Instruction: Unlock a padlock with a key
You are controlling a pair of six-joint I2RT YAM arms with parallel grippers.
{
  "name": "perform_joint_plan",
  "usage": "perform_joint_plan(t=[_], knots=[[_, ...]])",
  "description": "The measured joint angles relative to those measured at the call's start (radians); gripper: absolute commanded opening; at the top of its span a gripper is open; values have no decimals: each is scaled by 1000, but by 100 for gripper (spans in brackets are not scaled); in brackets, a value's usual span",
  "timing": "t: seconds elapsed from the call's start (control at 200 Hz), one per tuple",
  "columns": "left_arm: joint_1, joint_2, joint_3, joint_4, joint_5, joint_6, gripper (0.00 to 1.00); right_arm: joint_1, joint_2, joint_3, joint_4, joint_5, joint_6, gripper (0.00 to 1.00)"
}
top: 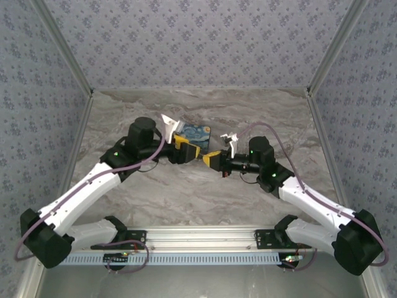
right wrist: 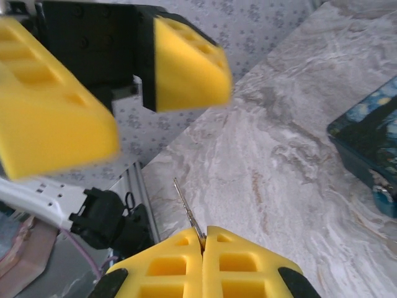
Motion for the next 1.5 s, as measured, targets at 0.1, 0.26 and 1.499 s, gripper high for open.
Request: perform_joint_plan(t=[0.1, 0.26, 1.499], knots=[[71, -37, -14, -5, -73, -34, 93, 0, -14, 0, -35, 69, 3, 0], [230, -6, -33, -54, -198, -81, 99, 0, -24, -6, -105, 205, 15, 0], [336, 828, 252, 90, 29, 12, 82, 0, -7, -47, -202, 356, 48, 0]])
